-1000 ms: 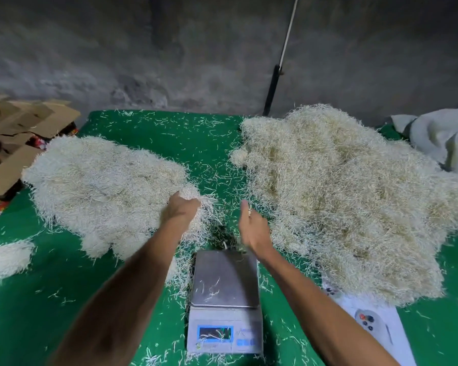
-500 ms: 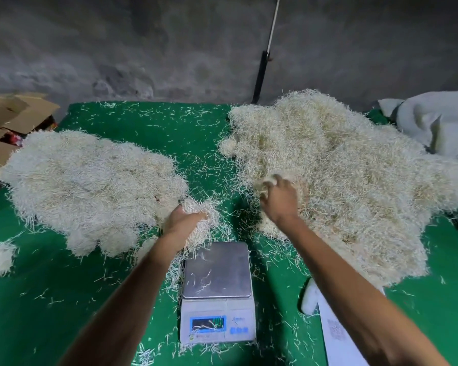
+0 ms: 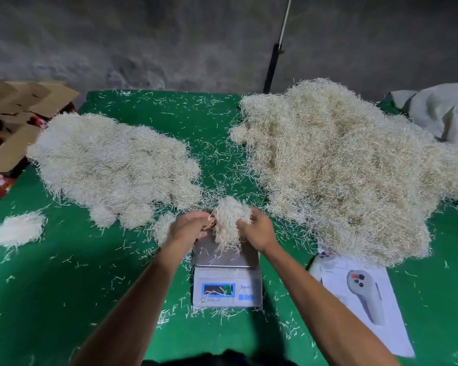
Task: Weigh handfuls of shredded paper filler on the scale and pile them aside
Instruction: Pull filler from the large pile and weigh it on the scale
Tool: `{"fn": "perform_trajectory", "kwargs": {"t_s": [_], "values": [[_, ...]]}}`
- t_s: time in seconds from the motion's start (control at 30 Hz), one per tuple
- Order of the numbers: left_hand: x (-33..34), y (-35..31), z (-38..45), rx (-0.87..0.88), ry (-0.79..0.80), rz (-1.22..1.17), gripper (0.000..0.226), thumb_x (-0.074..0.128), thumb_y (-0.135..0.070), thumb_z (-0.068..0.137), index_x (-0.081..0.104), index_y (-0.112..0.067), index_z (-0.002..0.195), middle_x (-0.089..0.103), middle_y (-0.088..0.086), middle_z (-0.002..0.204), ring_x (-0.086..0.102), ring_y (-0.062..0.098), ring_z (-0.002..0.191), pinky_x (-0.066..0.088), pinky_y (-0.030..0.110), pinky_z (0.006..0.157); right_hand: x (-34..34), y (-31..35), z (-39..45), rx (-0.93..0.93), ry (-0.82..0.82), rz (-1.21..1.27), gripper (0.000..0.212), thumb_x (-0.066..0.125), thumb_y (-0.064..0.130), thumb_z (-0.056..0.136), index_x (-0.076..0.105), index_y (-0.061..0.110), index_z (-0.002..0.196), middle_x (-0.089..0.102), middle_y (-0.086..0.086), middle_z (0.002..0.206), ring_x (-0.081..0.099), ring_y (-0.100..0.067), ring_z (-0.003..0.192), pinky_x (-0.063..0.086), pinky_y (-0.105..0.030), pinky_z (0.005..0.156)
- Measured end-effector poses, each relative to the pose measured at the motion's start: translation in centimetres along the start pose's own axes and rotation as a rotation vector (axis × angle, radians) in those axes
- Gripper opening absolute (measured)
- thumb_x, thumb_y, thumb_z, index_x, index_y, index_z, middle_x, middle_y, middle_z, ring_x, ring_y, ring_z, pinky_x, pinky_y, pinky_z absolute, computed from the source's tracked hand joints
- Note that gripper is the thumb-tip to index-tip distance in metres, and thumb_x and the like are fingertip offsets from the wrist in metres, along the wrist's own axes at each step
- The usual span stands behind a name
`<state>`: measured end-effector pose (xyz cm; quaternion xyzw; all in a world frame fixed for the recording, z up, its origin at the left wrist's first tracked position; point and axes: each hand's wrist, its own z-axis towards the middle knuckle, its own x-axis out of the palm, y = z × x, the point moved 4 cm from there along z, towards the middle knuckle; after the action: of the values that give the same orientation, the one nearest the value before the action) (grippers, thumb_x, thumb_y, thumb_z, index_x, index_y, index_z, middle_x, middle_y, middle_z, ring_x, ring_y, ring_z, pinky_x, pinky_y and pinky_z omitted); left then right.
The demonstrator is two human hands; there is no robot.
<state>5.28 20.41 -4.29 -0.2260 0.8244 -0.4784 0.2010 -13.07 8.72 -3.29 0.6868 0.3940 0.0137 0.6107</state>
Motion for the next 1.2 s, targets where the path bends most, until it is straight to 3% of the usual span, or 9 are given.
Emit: {"fn": "perform_trajectory", "kwargs": {"t_s": [0.17,0.23,0.33,0.43,0.5,0.57,0.8,1.1,1.2], "values": [[-1.0,2.6,-1.3,0.113,-0.225,0.145,0.021,0.071,-0.013,0.092,0.069,-0.014,0.114,0.07,-0.001,0.109,0.064,0.014,0.1,0.048,0.024,0.091,-1.2,-1.1,-2.2,-0.04,0.072,-0.227,0.069,0.058,0.068,0.092,0.055,0.022,0.143,0.065,0.007,0.127,0.063,-0.015,0.112,0.042,-0.047,0.11],[-1.8,4.0,-2.3,0.126,-0.301,0.153,0.017,0.064,-0.009,0.096,0.067,-0.01,0.113,0.067,-0.001,0.104,0.063,0.015,0.095,0.048,0.018,0.082,-2.6,-2.5,-3.2,-0.032,-0.047,0.008,0.056,0.048,0.064,0.099,0.061,0.025,0.136,0.065,0.018,0.12,0.061,0.0,0.106,0.045,-0.04,0.105],[-3.4,8.3,-3.1,0.051,-0.252,0.167,0.012,0.056,-0.013,0.103,0.064,-0.007,0.096,0.061,0.005,0.08,0.055,0.015,0.064,0.042,0.019,0.052,-3.8,-7.3,-5.7,0.066,-0.221,0.015,0.056,0.035,0.053,0.107,0.066,0.008,0.119,0.072,-0.007,0.108,0.062,-0.012,0.09,0.051,-0.039,0.093],[-4.5,14.5,-5.0,-0.065,-0.184,0.2,0.018,0.057,-0.016,0.102,0.066,-0.008,0.089,0.049,0.0,0.056,0.034,0.007,0.039,0.029,0.02,0.036,-1.9,-13.3,-9.3,0.037,-0.05,-0.392,0.042,0.043,0.026,0.108,0.055,0.006,0.143,0.05,-0.012,0.153,0.051,-0.024,0.133,0.038,-0.039,0.117],[-4.8,17.2,-6.3,-0.039,-0.246,0.198,0.016,0.057,-0.013,0.101,0.069,-0.009,0.092,0.051,0.002,0.057,0.035,0.008,0.04,0.028,0.021,0.037,0.4,-15.8,-11.4,-0.043,-0.027,-0.601,0.052,0.043,0.019,0.106,0.037,0.013,0.158,0.023,-0.001,0.168,0.02,-0.021,0.156,0.014,-0.037,0.129],[-4.5,18.2,-7.1,-0.021,-0.31,0.198,0.017,0.055,-0.012,0.101,0.068,-0.003,0.095,0.054,0.008,0.062,0.039,0.013,0.046,0.03,0.022,0.04,1.9,-16.2,-12.6,-0.03,-0.119,-0.635,0.057,0.044,0.016,0.104,0.032,0.015,0.16,0.017,0.0,0.17,0.011,-0.021,0.158,0.008,-0.039,0.129],[-3.9,18.2,-7.4,0.03,-0.329,0.316,0.031,0.058,-0.017,0.1,0.061,-0.004,0.071,0.057,0.002,0.059,0.048,0.013,0.049,0.04,0.026,0.049,2.9,-15.5,-12.8,0.055,-0.186,-0.569,0.056,0.049,0.01,0.1,0.041,0.013,0.155,0.026,-0.003,0.168,0.015,-0.023,0.158,0.01,-0.043,0.129],[-4.0,18.9,-8.1,0.042,-0.301,0.288,0.027,0.058,-0.02,0.1,0.061,-0.009,0.076,0.059,0.004,0.062,0.052,0.007,0.05,0.04,0.018,0.048,3.0,-15.7,-13.4,0.042,-0.189,-0.585,0.054,0.048,0.013,0.102,0.04,0.014,0.156,0.025,-0.001,0.168,0.014,-0.02,0.158,0.008,-0.039,0.129],[-4.0,18.8,-8.3,0.03,-0.307,0.291,0.024,0.058,-0.019,0.1,0.063,-0.011,0.078,0.063,0.004,0.066,0.056,0.01,0.054,0.04,0.019,0.05,2.7,-15.3,-13.4,0.033,-0.217,-0.584,0.045,0.051,0.014,0.102,0.053,0.013,0.147,0.038,-0.002,0.163,0.031,-0.024,0.152,0.023,-0.041,0.125]]}}
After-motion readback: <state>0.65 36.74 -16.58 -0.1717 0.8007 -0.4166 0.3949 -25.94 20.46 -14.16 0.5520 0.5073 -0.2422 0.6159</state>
